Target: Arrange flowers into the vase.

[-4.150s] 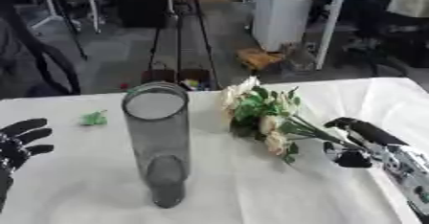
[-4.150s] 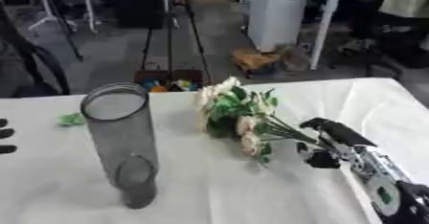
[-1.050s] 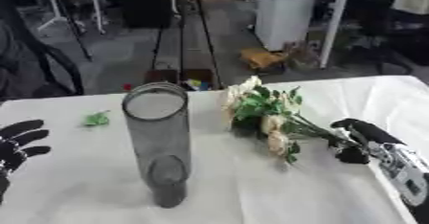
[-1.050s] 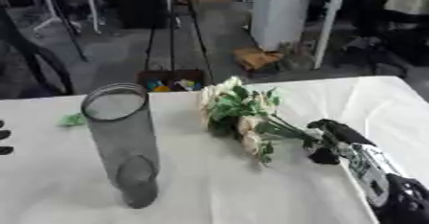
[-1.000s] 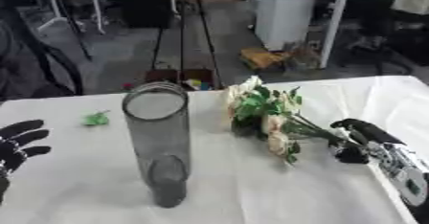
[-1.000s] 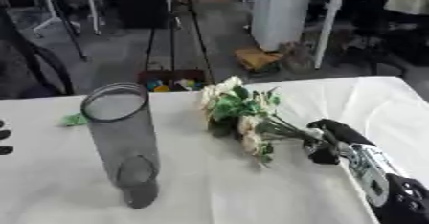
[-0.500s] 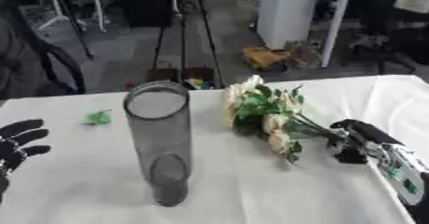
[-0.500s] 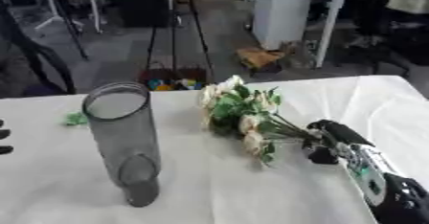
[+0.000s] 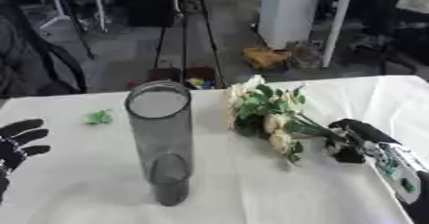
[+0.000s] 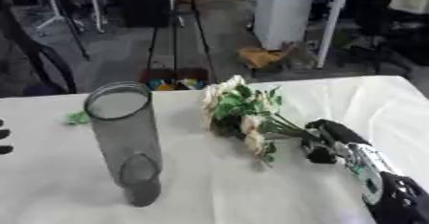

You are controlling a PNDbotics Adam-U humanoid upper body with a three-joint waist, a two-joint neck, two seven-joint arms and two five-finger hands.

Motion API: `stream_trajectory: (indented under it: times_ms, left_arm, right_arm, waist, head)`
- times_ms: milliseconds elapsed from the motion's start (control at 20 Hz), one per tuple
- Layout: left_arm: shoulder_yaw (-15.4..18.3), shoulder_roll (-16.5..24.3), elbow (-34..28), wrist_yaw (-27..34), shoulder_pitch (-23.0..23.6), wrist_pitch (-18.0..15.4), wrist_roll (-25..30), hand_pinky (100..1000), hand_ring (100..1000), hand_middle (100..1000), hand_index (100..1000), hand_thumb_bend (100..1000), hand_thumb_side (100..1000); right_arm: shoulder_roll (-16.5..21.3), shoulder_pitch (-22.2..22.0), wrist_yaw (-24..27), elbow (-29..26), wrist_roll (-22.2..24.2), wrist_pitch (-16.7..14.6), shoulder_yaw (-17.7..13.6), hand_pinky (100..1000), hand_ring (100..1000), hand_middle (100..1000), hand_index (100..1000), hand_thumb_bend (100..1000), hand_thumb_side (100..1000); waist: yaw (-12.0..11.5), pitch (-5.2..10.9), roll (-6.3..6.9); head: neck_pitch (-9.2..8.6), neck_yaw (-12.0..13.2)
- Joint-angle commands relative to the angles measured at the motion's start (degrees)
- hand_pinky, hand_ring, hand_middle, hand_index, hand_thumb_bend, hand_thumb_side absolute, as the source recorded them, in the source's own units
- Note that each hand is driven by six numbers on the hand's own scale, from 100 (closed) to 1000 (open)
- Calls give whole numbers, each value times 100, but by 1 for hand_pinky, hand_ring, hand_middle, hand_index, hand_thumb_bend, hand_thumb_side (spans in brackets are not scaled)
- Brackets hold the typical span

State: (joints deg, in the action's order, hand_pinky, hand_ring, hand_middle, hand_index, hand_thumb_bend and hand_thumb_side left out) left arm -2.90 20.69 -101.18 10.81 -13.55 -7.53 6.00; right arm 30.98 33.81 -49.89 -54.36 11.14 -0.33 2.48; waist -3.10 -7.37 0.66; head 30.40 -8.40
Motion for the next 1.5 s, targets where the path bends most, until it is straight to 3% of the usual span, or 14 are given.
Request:
stream_trajectory:
  times_ms: [50,600,1500]
  left_arm:
    - [33,82,-71,28,-74,0,16,757,828,795,823,1000,773]
    - [30,76,-72,33,-72,4,19,757,827,795,823,1000,773]
    - [26,69,-73,43,-68,5,24,757,827,794,822,1000,774]
  right_arm:
    - [111,129,-71,0,-14,-23,-28,851,907,886,920,109,420]
    - [123,189,-372,157,-84,-43,-24,863,908,892,924,127,406]
    - [115,285,-1058,317,-419,271,-85,858,899,888,922,145,379]
  waist:
    - [-10,70,1]
    - [-35,68,8]
    - [-51,69,44]
  head:
    - [10,-19]
    - [19,-24]
    - [31,-47]
